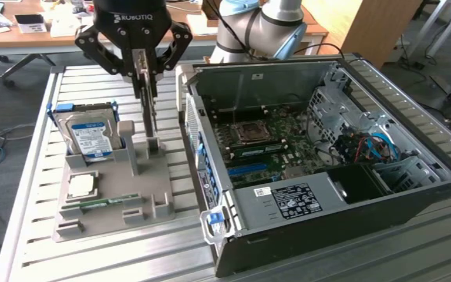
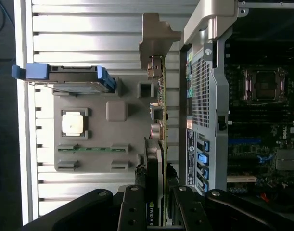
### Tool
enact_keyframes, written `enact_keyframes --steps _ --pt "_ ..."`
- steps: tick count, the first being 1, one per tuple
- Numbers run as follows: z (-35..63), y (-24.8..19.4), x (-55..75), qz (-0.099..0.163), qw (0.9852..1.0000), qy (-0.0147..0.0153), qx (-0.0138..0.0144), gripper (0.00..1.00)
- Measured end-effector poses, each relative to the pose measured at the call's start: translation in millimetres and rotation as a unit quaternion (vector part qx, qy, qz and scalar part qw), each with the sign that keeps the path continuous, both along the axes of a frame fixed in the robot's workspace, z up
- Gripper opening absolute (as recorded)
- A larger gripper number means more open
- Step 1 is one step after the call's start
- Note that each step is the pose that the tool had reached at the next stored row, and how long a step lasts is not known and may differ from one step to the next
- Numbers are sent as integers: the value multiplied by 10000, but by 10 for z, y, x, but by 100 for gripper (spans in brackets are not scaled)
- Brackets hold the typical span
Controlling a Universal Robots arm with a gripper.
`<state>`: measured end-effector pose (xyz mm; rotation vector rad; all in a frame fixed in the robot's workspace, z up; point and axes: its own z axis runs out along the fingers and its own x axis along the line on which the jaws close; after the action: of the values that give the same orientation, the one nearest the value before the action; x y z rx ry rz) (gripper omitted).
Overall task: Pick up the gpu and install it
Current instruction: 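Pick up the gpu and move the gpu toward the slot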
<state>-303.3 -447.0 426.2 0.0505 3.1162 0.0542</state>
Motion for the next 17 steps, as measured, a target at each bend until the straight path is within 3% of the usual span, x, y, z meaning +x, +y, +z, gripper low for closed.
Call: enact_keyframes --steps 17 --pt "172 0 0 0 10000 0 0 27"
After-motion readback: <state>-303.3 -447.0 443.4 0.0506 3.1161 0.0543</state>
